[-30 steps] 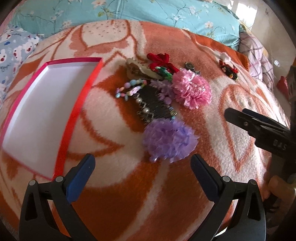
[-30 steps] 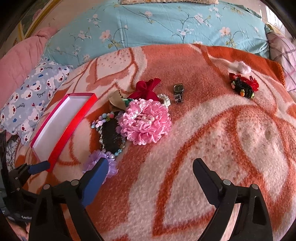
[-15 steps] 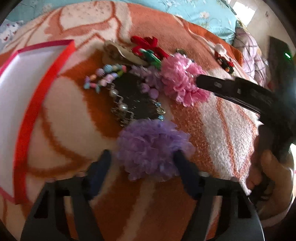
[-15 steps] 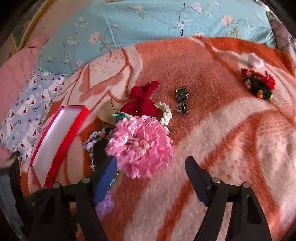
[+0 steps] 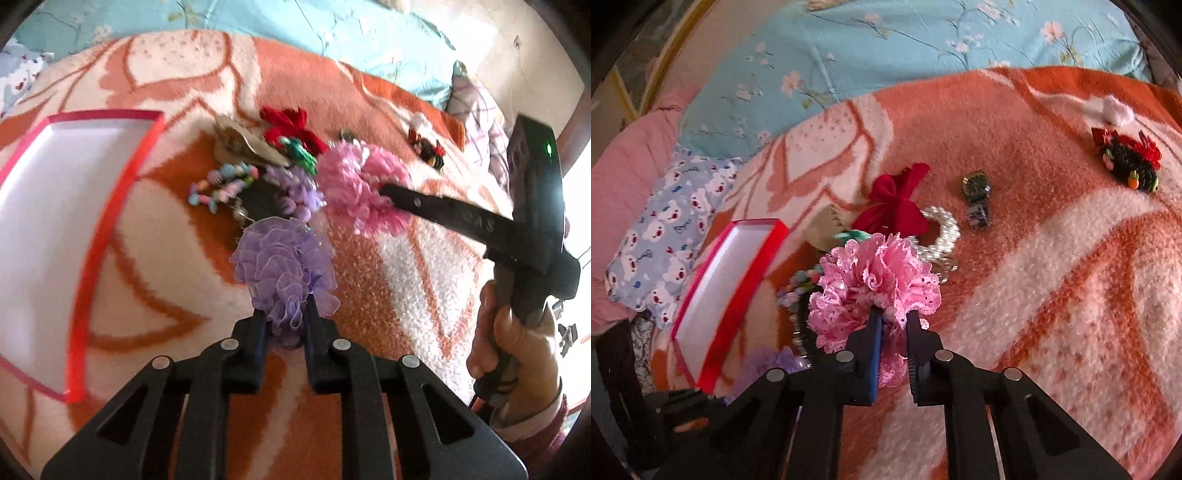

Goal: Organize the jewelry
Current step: 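Grasp the purple flower scrunchie with the left gripper while the right grasps the pink scrunchie, then carry both scrunchies into the white box and open both grippers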

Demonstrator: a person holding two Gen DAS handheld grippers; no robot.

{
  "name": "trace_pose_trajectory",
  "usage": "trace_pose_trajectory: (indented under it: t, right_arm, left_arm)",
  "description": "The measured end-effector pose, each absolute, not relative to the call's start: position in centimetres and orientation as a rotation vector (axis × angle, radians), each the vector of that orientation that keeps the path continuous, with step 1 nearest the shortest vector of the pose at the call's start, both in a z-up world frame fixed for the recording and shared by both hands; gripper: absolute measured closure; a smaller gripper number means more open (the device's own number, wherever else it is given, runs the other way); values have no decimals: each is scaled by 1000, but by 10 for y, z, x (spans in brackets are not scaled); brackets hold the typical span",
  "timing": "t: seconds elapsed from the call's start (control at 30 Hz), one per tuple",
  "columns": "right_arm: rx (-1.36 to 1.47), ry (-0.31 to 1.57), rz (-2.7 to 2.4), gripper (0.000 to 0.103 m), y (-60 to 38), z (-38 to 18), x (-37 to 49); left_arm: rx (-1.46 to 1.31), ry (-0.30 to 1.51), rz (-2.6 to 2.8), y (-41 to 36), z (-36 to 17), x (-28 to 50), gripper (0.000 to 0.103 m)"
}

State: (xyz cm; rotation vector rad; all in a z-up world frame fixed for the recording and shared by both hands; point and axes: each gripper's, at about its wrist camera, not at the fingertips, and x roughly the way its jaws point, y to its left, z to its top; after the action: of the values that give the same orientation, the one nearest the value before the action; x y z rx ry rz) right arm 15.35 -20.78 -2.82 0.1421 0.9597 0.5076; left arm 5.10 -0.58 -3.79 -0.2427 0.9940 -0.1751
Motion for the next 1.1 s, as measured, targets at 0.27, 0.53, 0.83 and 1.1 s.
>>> trace_pose_trajectory:
  t: [0.27, 0.53, 0.83, 1.1]
  right_arm:
    - [158, 930, 609, 92, -179, -6, 130]
    - [138, 927, 772, 92, -113, 1, 106]
    - [52, 977, 953, 92, -3, -15, 76]
    - [-81, 1089, 1014, 92, 60, -55, 62]
  left_arm:
    - [-264, 927, -79, 45, -16, 29, 89]
    - [-279, 901, 61, 113, -14, 8, 89]
    - [-330, 894, 218, 188, -21, -5, 89]
    - [-372, 918, 251, 209, -37, -6, 89]
